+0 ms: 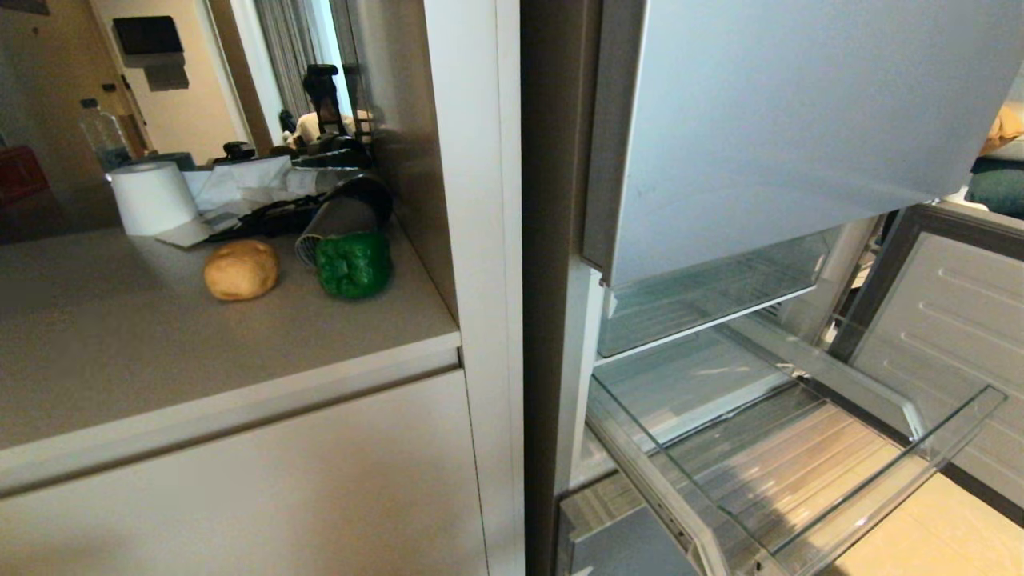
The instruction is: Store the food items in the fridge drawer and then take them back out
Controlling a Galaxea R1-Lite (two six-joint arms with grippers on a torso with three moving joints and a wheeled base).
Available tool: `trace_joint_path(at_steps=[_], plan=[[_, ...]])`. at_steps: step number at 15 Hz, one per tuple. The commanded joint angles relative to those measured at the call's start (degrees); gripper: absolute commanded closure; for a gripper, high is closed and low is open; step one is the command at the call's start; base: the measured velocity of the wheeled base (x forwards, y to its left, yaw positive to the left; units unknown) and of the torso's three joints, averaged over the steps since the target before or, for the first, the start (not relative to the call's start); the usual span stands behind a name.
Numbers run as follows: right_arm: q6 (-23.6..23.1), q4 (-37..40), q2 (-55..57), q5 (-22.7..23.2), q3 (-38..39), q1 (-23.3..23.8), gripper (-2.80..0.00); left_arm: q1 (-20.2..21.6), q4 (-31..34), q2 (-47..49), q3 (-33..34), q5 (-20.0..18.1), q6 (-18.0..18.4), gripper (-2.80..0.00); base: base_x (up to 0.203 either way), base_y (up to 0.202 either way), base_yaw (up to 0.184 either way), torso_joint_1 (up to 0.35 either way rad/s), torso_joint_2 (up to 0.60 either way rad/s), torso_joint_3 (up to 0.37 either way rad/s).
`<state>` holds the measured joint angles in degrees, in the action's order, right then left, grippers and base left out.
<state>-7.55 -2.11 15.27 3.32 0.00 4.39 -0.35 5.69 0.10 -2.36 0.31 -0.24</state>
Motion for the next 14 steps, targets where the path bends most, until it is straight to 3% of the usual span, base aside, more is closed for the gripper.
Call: trace_joint_path(at_steps=[1, 5, 14], plan=[[0.98, -0.14, -2.35, -0.22, 0.94, -1.69, 0.0, 0.0, 0.02, 0.08, -0.01, 0.04, -0.02, 0.0, 0.0, 0.0, 0.0, 0.0, 0.0, 0.0], [1.49, -1.17, -15.22, -0.58, 1.33, -3.39, 0.0, 0.0, 0.02, 0.08, -0.01, 0.04, -0.02, 0.0, 0.0, 0.0, 0.0, 0.0, 0.0, 0.0], [2.19, -2.46, -15.36, -1.04, 1.76, -3.95, 0.0, 0.0, 0.02, 0.08, -0.01, 0.04, -0.02, 0.0, 0.0, 0.0, 0.0, 0.0, 0.0, 0.0]])
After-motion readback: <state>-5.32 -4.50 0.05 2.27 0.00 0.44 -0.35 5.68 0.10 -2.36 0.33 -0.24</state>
